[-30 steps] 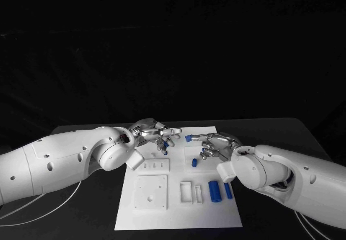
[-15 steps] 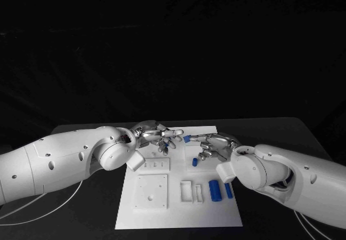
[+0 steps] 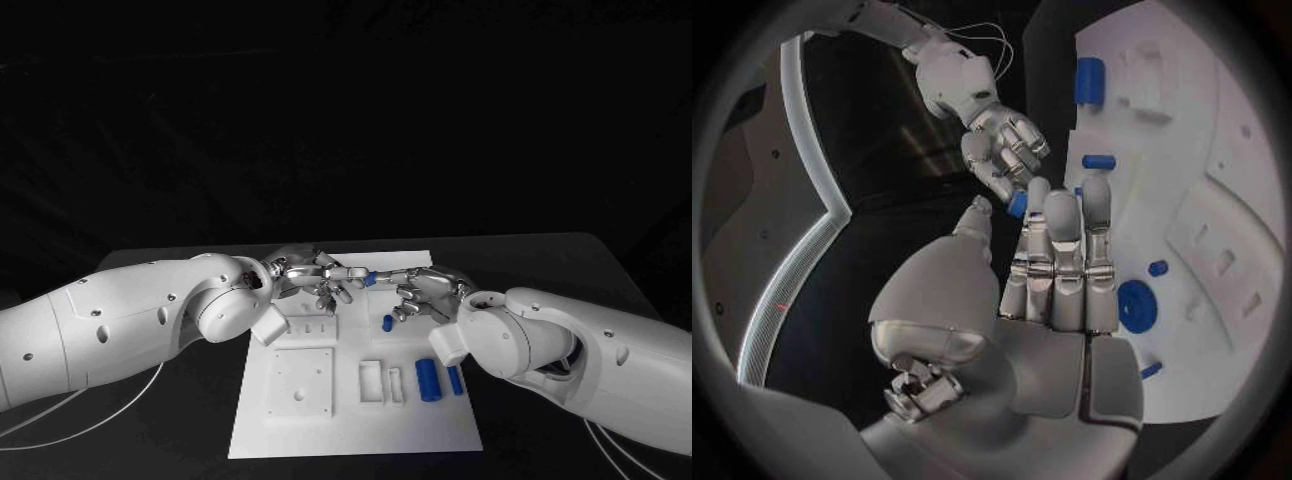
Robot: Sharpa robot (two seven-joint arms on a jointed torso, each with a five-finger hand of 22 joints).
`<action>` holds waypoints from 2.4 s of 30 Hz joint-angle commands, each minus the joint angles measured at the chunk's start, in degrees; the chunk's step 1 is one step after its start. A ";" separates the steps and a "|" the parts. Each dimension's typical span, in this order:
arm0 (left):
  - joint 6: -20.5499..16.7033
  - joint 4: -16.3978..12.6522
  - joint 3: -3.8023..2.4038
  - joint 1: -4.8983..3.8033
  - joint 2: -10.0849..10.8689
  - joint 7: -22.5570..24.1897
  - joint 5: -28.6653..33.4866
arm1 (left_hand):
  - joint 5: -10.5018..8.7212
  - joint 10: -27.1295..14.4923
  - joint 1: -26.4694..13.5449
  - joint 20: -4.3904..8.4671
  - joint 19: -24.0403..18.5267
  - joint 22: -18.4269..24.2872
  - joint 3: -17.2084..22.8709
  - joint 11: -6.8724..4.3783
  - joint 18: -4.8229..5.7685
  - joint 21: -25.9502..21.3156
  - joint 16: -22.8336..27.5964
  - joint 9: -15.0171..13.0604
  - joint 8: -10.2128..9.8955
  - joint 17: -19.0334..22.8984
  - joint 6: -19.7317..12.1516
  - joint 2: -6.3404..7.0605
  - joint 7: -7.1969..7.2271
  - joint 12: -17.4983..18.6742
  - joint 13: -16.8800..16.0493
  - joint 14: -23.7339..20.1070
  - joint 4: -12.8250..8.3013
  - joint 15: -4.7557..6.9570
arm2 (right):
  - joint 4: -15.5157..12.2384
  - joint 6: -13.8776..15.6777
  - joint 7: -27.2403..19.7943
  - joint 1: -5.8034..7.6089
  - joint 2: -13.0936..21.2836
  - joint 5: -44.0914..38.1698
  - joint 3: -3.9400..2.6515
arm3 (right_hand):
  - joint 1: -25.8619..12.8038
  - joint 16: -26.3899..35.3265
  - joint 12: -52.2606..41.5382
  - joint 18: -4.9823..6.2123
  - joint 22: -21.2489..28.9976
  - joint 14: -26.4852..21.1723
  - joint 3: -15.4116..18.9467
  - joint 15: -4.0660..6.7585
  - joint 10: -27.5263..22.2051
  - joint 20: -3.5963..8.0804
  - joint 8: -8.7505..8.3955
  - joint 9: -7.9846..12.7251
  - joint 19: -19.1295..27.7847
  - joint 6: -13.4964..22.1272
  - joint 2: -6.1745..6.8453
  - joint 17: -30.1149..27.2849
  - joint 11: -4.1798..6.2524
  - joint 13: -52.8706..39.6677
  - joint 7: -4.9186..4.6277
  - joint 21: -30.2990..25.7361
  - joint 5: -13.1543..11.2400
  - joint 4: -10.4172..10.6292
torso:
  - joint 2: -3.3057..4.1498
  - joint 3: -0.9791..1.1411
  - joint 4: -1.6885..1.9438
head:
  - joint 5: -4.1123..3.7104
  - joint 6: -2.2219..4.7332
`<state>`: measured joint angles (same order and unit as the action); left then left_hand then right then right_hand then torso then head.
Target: Assemble the parts on the task board
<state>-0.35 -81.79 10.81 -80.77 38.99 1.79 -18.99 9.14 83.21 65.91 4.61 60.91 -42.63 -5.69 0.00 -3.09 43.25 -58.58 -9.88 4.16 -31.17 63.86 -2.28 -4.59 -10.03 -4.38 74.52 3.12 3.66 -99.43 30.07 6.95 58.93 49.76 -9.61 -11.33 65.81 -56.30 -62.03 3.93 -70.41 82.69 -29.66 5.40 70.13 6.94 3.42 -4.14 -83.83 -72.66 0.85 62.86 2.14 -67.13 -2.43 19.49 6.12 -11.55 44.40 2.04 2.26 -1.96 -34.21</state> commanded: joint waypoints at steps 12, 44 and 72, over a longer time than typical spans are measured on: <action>1.93 0.01 0.01 0.11 -0.46 0.49 -0.97 | 0.99 0.03 1.28 0.15 -0.31 -0.31 0.15 -0.04 0.53 0.21 -0.44 0.41 -0.35 0.15 -0.49 -1.88 0.02 0.43 0.07 -0.32 -1.49 -0.02 | -0.16 -2.08 0.66 -0.24 -0.29 0.36 -0.03 | -0.18 0.05 -0.17 0.79 -0.05 -0.40 0.07 0.08 -0.38 -0.32 0.30 -2.10 -2.23 -0.50 -0.78 -0.04 -0.02 0.09 0.02 -0.26 0.28 -0.29 | -0.05 0.03 0.02 | 0.02 -0.30; 2.57 0.10 0.03 0.12 -0.76 0.21 -0.21 | 1.65 0.22 5.95 0.28 -0.38 -0.87 1.17 -0.20 0.58 0.34 -1.31 1.57 -0.31 -0.01 -0.17 -5.03 0.24 1.31 0.27 -0.23 -3.70 0.12 | -0.09 -2.64 1.37 -0.34 -0.56 -0.32 -0.03 | -0.20 0.03 -0.29 0.80 -0.10 -0.42 0.12 0.06 -0.40 -0.33 0.29 -2.11 -2.24 -0.48 -0.85 -0.04 -0.03 0.07 0.01 -0.32 0.42 -0.47 | -0.03 0.05 0.04 | 0.10 -0.42; -1.78 -0.09 0.34 0.25 -0.93 1.59 2.18 | 3.24 3.25 7.07 1.16 -0.44 -3.18 17.03 -1.16 0.32 2.48 -2.51 -4.49 -0.34 -0.36 3.40 -6.28 1.33 2.07 -0.30 1.11 -11.52 1.02 | 0.11 -4.32 3.27 -0.95 -0.31 -4.01 -0.02 | -0.42 0.08 -0.10 0.84 -0.10 -0.47 -0.01 0.03 -0.69 -0.36 0.28 -2.09 -2.19 -0.37 -0.92 -0.10 -0.07 0.28 -0.05 -0.78 0.89 -0.66 | -0.02 0.03 0.03 | 0.12 -0.68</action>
<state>-0.20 -81.66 11.31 -80.41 38.22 1.80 -18.47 11.78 84.15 73.65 5.35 60.61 -45.75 6.74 -0.72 -3.08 45.47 -60.98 -13.98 3.65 -31.49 65.70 -8.74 -4.39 -7.65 -4.62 75.54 -4.34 4.49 -99.24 27.89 9.21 58.20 49.46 -11.67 -11.46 65.62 -56.30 -62.02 3.92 -70.47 82.69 -29.49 5.40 69.81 6.94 3.46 -4.15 -83.83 -72.68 0.47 62.82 2.06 -66.91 -2.42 18.91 6.88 -12.04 44.38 2.07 2.28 -1.85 -34.84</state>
